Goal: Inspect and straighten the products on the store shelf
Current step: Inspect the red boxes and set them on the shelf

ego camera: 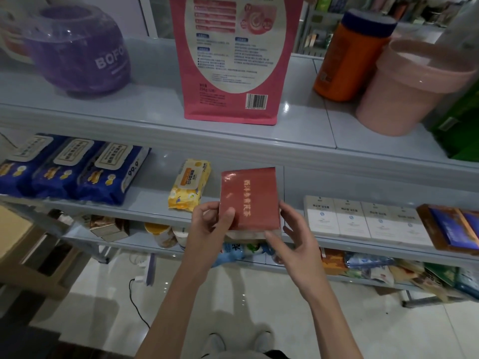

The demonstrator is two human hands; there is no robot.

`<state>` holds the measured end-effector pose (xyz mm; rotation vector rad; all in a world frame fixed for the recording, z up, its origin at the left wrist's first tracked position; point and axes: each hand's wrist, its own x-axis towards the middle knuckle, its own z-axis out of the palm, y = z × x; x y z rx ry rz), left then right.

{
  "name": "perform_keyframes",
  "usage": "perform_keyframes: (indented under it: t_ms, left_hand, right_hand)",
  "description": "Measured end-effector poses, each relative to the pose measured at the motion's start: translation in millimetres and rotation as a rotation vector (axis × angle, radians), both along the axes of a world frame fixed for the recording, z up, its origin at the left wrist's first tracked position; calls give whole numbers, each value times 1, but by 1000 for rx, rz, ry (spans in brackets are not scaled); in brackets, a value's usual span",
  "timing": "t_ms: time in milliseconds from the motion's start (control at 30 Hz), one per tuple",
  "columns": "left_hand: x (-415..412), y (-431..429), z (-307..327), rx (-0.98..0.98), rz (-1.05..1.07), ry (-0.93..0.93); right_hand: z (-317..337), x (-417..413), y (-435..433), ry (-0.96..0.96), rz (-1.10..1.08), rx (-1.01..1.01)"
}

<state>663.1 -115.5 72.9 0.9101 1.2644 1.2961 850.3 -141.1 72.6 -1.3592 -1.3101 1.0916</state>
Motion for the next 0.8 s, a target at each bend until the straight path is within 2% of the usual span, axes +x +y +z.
perform_keyframes:
  t_ms: [133, 400, 667, 800]
  left_hand:
    - [-3, -1, 0, 40, -105, -13]
    - [-1, 0, -5, 121, -192, 186]
    - [1, 5, -14, 94, -140, 249]
    - [1, 3, -13, 71, -138, 197]
  right_hand:
    - [-3, -1, 2, 118, -65, -33]
    - [-4, -1, 3, 316, -174, -95]
    - [-3, 0, 3, 302, -209, -118]
    - [-3, -1, 2, 258, -190, -92]
